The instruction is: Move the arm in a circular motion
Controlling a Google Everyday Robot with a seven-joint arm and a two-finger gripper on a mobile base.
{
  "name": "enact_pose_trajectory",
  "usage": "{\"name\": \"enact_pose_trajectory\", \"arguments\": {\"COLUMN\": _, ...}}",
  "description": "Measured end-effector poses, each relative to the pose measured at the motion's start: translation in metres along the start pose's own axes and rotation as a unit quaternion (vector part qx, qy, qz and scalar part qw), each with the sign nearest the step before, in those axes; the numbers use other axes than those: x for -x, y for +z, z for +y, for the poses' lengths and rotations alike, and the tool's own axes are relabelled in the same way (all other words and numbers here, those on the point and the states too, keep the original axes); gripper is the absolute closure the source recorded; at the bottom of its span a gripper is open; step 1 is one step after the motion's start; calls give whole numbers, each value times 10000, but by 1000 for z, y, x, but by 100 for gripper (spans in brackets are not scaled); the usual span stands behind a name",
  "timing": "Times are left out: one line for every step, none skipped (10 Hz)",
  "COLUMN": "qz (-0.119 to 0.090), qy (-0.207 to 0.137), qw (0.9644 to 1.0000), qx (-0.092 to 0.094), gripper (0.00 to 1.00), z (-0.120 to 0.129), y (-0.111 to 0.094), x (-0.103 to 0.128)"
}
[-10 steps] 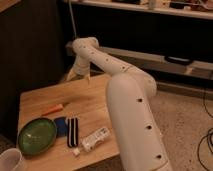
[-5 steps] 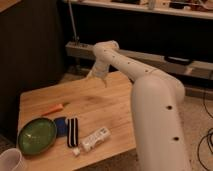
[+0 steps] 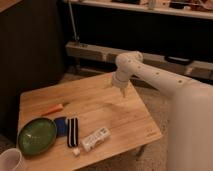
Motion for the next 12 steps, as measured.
{"name": "enact_pose_trajectory", "arguments": {"qz": -34, "qy": -89, "qw": 9999, "qx": -59, "gripper": 26, "z": 9, "y": -3, "x": 24}}
{"name": "enact_pose_trajectory", "arguments": {"qz": -79, "qy": -191, "qw": 9997, "qx": -91, "gripper": 26, "z": 12, "y": -4, "x": 45}}
{"name": "enact_pose_trajectory", "arguments": {"qz": -169, "qy": -398, "qw": 9990, "qx": -144, "gripper": 26, "z": 11, "y": -6, "x": 73}}
{"name": "enact_pose_trajectory", "arguments": {"qz": -261, "qy": -601, "qw": 9977, "qx": -193, "gripper": 26, "z": 6, "y": -6, "x": 93}}
{"name": "enact_pose_trajectory", "arguments": {"qz": -345, "qy": -805, "qw": 9959, "qx": -238, "gripper": 26, "z": -4, "y": -7, "x": 109}}
{"name": "enact_pose_trajectory", "arguments": {"qz": -453, "qy": -1080, "qw": 9927, "qx": -301, "gripper": 26, "z": -21, "y": -6, "x": 127}}
{"name": "enact_pose_trajectory", "arguments": {"qz": -576, "qy": -1366, "qw": 9883, "qx": -369, "gripper": 26, "z": -43, "y": -4, "x": 142}}
{"name": "enact_pose_trajectory", "arguments": {"qz": -731, "qy": -1670, "qw": 9822, "qx": -460, "gripper": 26, "z": -71, "y": 0, "x": 155}}
{"name": "enact_pose_trajectory", "arguments": {"qz": -864, "qy": -1943, "qw": 9756, "qx": -540, "gripper": 26, "z": -96, "y": 3, "x": 167}}
{"name": "enact_pose_trajectory", "arguments": {"qz": -1030, "qy": -2347, "qw": 9646, "qx": -627, "gripper": 26, "z": -129, "y": 5, "x": 183}}
{"name": "enact_pose_trajectory", "arguments": {"qz": -1125, "qy": -2668, "qw": 9545, "qx": -717, "gripper": 26, "z": -158, "y": 7, "x": 192}}
{"name": "enact_pose_trajectory", "arguments": {"qz": -1140, "qy": -2888, "qw": 9475, "qx": -760, "gripper": 26, "z": -184, "y": 9, "x": 197}}
